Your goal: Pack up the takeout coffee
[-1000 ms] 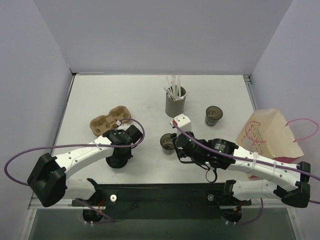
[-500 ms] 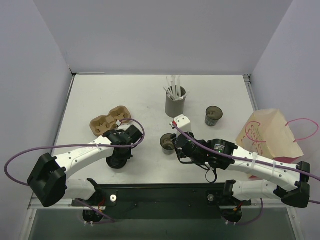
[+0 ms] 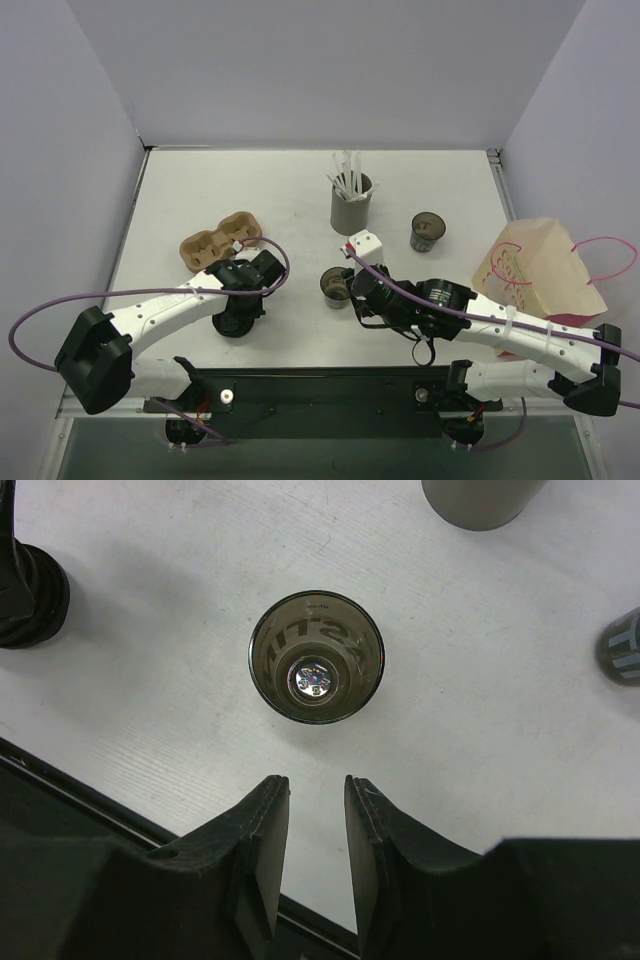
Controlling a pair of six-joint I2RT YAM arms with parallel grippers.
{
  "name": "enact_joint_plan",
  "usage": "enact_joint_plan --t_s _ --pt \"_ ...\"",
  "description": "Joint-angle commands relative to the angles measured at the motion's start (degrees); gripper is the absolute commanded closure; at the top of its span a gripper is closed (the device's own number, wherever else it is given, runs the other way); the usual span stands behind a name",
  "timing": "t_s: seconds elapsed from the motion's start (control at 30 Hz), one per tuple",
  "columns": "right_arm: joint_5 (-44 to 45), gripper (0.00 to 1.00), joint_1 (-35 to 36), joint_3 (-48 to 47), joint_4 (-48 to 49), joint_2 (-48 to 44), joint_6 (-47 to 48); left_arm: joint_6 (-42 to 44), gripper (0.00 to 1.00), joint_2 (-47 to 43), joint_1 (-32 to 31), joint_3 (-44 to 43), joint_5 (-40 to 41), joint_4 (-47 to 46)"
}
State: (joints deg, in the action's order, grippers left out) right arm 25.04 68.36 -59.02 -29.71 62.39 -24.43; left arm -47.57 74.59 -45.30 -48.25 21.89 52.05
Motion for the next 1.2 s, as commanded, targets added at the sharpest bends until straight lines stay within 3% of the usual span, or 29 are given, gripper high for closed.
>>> enact_joint_plan --t_s 0.0,0.2,0.4,0.43,0.6,0.8,0.9,0.97,1.17 --pt "0.80 0.70 0.20 0.58 0.62 -1.31 -0.36 0.37 0.78 -1.90 -0.23 -3.59 0.61 1.64" --pt "1.16 0.70 0.20 2.42 4.56 -2.71 2.26 1.78 0.79 -6.47 -0.23 -6.24 -3.07 2.53" --pt "-2.70 0.67 0.20 12.51 25.29 -13.75 8.25 4.59 0.79 -10.77 -0.23 -9.23 -10.63 1.04" --pt "-4.89 0.67 0.02 14.27 32.45 -15.44 9.91 4.85 0.79 -11.65 -0.23 -9.32 -13.86 0.42" --pt "-12.89 0.64 -0.94 22.53 44.55 -21.69 12.81 5.91 0.79 -17.10 -0.14 -9.32 -26.26 -7.39" --pt "-30.21 0.61 -1.12 33.95 60.45 -25.20 32.49 2.75 0.78 -19.65 -0.14 -11.60 -36.38 -12.67" --pt "-34.51 0.61 -1.03 41.43 76.14 -25.74 43.82 0.82 0.78 -19.39 -0.14 -12.13 -41.13 -14.52" --pt "-33.40 0.63 -0.60 44.26 81.02 -24.25 49.36 -0.58 0.78 -19.13 -0.14 -11.96 -44.20 -15.66" --pt "-25.22 0.60 3.44 41.36 80.24 -17.84 67.29 -4.19 0.78 -19.92 -0.14 -10.37 -48.08 -18.83"
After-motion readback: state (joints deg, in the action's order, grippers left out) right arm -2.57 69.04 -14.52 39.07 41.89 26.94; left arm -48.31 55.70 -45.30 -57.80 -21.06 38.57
